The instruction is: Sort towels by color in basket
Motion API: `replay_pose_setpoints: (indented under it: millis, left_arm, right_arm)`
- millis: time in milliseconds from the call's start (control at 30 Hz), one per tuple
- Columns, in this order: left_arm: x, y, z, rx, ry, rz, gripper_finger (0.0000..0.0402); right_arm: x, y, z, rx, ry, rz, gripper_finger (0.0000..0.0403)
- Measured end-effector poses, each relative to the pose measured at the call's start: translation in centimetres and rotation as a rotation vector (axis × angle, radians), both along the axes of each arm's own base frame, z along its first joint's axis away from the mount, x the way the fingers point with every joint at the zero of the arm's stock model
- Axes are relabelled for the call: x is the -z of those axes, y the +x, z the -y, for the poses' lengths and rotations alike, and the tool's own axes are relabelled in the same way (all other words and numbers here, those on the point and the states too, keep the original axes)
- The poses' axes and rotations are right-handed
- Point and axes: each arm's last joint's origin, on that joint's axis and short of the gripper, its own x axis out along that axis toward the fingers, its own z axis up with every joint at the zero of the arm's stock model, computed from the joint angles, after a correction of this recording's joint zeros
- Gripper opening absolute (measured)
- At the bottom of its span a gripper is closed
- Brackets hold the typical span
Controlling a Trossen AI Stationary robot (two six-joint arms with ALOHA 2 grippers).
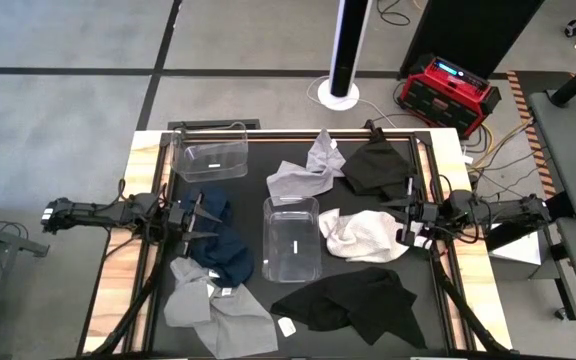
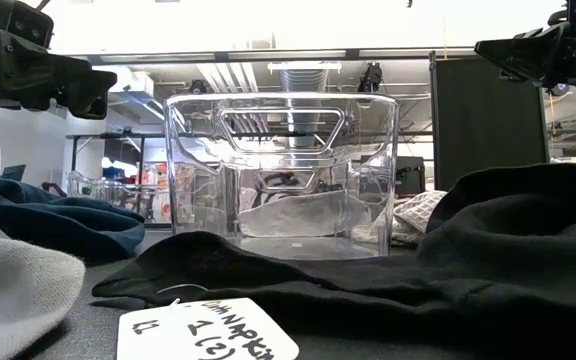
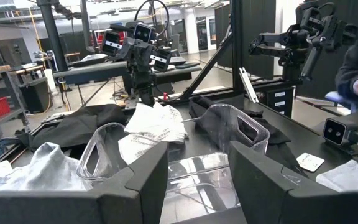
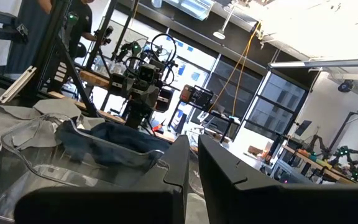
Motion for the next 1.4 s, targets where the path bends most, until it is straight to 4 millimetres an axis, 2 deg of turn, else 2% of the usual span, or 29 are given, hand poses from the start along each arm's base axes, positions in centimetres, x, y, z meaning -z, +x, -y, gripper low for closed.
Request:
replay_pose_setpoints:
  millis: [900, 1067, 1267, 1400]
  left_arm:
    - [0.0, 0.0, 0.0, 0.0, 0.0, 0.0, 0.0154]
    - [-0.2, 0.0, 0.0, -0.007, 0.062, 0.027, 0.0154]
    - [-1.1, -0.1, 0.0, 0.002, -0.122, 0.094, 0.0154]
    - [-2.5, -0.3, 0.0, 0.02, -0.201, 0.232, 0.0154]
  right_arm:
    - [0.0, 0.0, 0.0, 0.006, -0.025, 0.004, 0.0027]
    - [0.0, 0.0, 0.0, 0.002, -0.011, 0.004, 0.0027]
    - [-0.4, -0.1, 0.0, -0.022, 0.119, 0.044, 0.0027]
    - [-0.9, -0.2, 0.1, -0.006, 0.171, 0.097, 0.0027]
